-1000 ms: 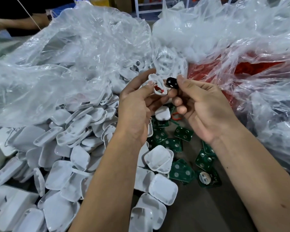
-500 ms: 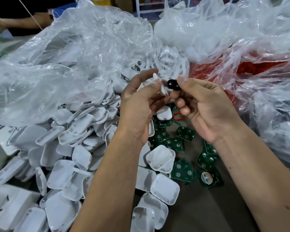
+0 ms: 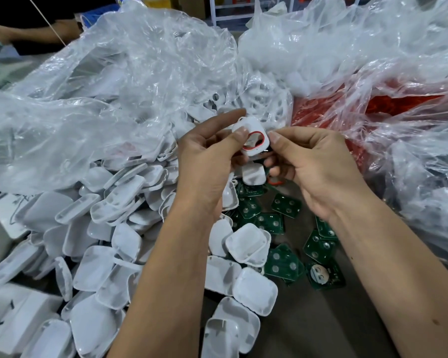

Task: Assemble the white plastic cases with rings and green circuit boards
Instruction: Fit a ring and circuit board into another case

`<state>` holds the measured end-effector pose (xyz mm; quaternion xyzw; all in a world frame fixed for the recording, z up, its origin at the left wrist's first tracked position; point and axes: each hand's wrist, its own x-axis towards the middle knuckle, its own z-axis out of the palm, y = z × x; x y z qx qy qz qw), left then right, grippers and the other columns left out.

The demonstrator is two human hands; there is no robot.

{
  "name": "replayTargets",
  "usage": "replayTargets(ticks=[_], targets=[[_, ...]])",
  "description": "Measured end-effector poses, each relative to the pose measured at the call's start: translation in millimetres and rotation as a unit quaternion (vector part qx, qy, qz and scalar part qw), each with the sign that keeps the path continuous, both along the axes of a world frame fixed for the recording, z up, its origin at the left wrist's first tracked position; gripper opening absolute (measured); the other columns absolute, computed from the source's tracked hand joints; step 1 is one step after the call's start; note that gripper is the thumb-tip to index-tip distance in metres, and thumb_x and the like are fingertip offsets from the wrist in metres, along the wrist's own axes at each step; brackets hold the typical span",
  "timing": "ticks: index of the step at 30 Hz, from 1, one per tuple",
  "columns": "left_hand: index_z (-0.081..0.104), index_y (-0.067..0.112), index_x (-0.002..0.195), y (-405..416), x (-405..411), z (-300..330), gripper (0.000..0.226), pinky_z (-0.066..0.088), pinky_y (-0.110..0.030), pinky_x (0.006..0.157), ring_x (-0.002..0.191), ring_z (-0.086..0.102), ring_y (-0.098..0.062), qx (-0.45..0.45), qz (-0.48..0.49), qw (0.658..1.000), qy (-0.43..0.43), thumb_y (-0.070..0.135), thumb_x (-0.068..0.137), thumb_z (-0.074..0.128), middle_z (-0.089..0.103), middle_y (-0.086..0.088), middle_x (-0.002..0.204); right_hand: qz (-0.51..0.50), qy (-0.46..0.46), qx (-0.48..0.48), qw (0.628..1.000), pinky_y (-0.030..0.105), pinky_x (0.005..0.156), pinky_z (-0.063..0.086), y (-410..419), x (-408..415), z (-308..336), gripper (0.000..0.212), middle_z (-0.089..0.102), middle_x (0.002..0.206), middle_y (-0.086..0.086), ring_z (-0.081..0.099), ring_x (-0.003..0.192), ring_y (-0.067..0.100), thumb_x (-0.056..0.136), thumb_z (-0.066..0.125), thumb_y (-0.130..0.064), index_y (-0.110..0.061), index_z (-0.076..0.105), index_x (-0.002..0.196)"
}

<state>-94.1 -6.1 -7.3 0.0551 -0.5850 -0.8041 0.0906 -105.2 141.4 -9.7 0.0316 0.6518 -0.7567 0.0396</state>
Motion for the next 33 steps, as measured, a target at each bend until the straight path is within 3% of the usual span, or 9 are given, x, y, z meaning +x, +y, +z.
replayTargets(ticks=[3,5,8,14,18,23,26,30,33], targets=[[0.076,0.009,0.116,1,0,0,0.025,0.053,-0.019,0.058,0.077,0.061,-0.023,0.002,0.005,1.0,-0.002,0.0,0.094,0.068,0.067,-0.022,0.098,0.007,-0.001,0.0,1.0,0.037,0.065,0.045,1,-1,-1,0.012,0.073,0.07,0.009,0.068,0.054,0.012,0.1,0.067,-0.01,-0.012,0.08,0.1],[0.074,0.006,0.116,1,-1,0,0.024,0.054,-0.02,0.057,0.068,0.066,-0.017,0.015,0.013,1.0,0.0,-0.001,0.094,0.068,0.068,-0.021,0.096,0.014,-0.007,-0.012,1.0,0.035,0.062,0.048,2,-1,0,0.012,0.074,0.072,0.011,0.069,0.055,0.013,0.1,0.066,-0.006,-0.007,0.077,0.103],[0.07,0.004,0.113,2,0,0,0.02,0.057,-0.024,0.059,0.065,0.07,-0.018,0.051,0.015,0.999,0.002,-0.002,0.095,0.067,0.074,-0.019,0.094,0.03,-0.04,-0.109,0.993,0.023,0.052,0.056,3,-2,3,0.009,0.075,0.075,0.015,0.071,0.058,0.015,0.095,0.065,0.004,0.001,0.073,0.1],[0.067,0.007,0.111,10,3,2,0.017,0.062,-0.031,0.067,0.078,0.066,-0.031,0.085,-0.014,0.996,-0.003,0.002,0.094,0.069,0.075,-0.022,0.096,0.063,-0.109,-0.25,0.96,0.015,0.055,0.053,0,-1,1,0.02,0.075,0.086,0.008,0.066,0.064,0.01,0.085,0.066,-0.003,-0.003,0.076,0.102],[0.064,0.0,0.115,17,3,2,0.021,0.059,-0.027,0.062,0.062,0.066,-0.018,0.095,0.0,0.995,0.005,0.002,0.094,0.07,0.072,-0.016,0.083,0.07,-0.104,-0.306,0.944,0.014,0.053,0.049,-2,-3,-1,0.026,0.072,0.086,0.009,0.06,0.066,0.009,0.088,0.064,-0.004,-0.002,0.073,0.112],[0.059,-0.005,0.117,20,3,0,0.029,0.058,-0.026,0.066,0.068,0.07,-0.021,0.085,0.024,0.996,-0.006,0.004,0.093,0.073,0.068,-0.021,0.09,0.076,-0.09,-0.316,0.941,0.017,0.054,0.05,1,-2,3,0.026,0.07,0.085,0.01,0.061,0.069,0.012,0.088,0.061,-0.004,0.001,0.073,0.11],[0.061,0.001,0.107,18,3,-1,0.021,0.057,-0.027,0.067,0.073,0.066,-0.021,0.057,0.027,0.998,-0.012,0.005,0.092,0.074,0.064,-0.017,0.089,0.069,-0.065,-0.272,0.958,0.019,0.053,0.05,4,-1,5,0.019,0.072,0.084,0.008,0.061,0.07,0.014,0.095,0.064,-0.016,-0.002,0.076,0.1],[0.061,0.005,0.1,17,2,-2,0.014,0.056,-0.026,0.063,0.06,0.062,-0.013,0.023,0.026,0.999,-0.01,0.003,0.093,0.073,0.062,-0.009,0.075,0.053,-0.013,-0.146,0.988,0.024,0.047,0.043,2,2,6,0.019,0.07,0.078,0.008,0.052,0.056,0.013,0.075,0.082,-0.027,-0.013,0.077,0.087],[0.061,0.009,0.095,16,1,-4,0.013,0.056,-0.028,0.063,0.058,0.06,-0.014,-0.003,0.026,1.0,-0.003,0.003,0.093,0.073,0.061,-0.001,0.066,0.022,-0.013,-0.118,0.993,0.028,0.057,0.034,1,2,4,0.018,0.064,0.067,0.005,0.044,0.044,0.011,0.069,0.084,-0.026,-0.017,0.074,0.081]])
